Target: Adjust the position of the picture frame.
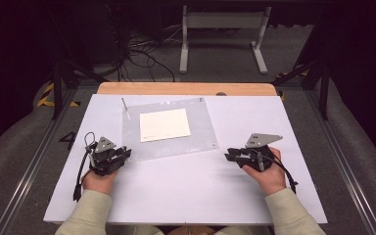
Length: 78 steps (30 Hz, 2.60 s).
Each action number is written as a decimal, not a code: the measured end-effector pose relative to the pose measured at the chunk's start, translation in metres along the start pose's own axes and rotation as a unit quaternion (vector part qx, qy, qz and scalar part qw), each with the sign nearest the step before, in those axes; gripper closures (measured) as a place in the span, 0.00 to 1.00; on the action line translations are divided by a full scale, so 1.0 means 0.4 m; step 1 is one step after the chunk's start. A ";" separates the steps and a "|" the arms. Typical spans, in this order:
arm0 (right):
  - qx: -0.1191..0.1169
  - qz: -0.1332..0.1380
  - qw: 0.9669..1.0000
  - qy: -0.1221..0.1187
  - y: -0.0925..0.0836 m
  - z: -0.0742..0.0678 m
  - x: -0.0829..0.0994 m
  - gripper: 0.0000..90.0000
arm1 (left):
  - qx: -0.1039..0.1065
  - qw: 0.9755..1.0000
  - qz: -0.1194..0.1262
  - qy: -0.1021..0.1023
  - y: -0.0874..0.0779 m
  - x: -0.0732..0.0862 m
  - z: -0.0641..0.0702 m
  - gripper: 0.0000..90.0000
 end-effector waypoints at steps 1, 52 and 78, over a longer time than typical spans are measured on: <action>-0.001 -0.006 1.000 -0.001 0.007 0.001 -0.007 0.79 | 0.003 1.000 0.001 -0.001 -0.002 0.000 0.000 0.70; -0.117 -0.149 0.980 -0.058 0.154 -0.093 0.031 0.99 | -0.002 0.999 0.023 -0.033 -0.094 0.010 -0.051 0.34; -0.088 -0.103 0.988 -0.067 0.169 -0.122 0.036 0.89 | -0.008 0.998 0.021 -0.058 -0.109 0.028 -0.077 0.33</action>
Point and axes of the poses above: each handheld gripper's, and its own axes: y roughly forward along the jaws, x roughly out of its underside, z roughly to its right, the point moved 6 cm from there along y, roughly forward along the jaws, and after that the axes turned 12 degrees about z, right-handed, at the moved point
